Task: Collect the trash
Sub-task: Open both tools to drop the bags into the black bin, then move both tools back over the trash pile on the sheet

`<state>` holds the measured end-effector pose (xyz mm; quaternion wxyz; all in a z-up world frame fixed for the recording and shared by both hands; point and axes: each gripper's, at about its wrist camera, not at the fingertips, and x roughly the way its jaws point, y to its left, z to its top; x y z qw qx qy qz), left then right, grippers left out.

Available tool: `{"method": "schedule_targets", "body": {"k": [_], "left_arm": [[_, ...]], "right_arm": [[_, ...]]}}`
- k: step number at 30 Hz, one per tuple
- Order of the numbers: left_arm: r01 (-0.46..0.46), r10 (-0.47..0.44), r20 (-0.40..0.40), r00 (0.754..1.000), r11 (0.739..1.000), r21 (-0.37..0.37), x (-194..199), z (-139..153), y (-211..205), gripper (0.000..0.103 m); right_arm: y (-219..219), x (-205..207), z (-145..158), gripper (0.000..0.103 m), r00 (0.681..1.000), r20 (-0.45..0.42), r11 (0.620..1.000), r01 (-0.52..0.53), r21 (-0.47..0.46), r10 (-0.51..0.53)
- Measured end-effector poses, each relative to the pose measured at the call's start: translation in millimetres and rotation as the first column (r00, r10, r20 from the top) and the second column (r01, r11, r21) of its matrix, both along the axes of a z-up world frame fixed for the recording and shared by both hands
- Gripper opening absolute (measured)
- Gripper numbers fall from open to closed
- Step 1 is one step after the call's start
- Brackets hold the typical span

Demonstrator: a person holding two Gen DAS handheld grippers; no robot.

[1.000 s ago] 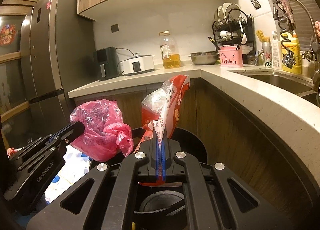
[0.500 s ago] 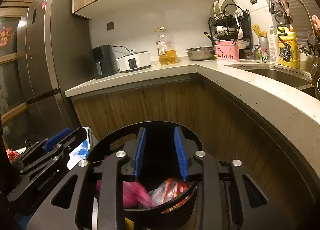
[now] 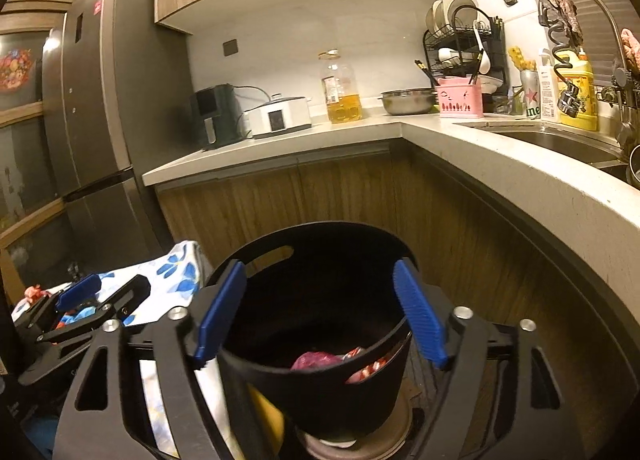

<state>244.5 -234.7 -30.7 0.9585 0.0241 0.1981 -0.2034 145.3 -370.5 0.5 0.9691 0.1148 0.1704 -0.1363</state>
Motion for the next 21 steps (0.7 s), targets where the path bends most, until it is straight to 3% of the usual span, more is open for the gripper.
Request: {"method": "schedule_targets", "body": {"k": [4, 21], "left_arm": [[-0.041, 0.041, -0.002, 0.999, 0.999, -0.002, -15.3, 2.5, 21.0, 0.086], [-0.178, 0.178, 0.015, 0.984, 0.984, -0.003, -84.4, 12.1, 93.6, 0.091]], "right_arm": [[13.7, -9.3, 1.8, 0.086, 1.0, 0.002, 1.0, -0.027, 0.001, 0.027], [72.5, -58.6, 12.3, 0.087, 0.995, 0.031, 0.996, -0.094, -0.008, 0.094]]}}
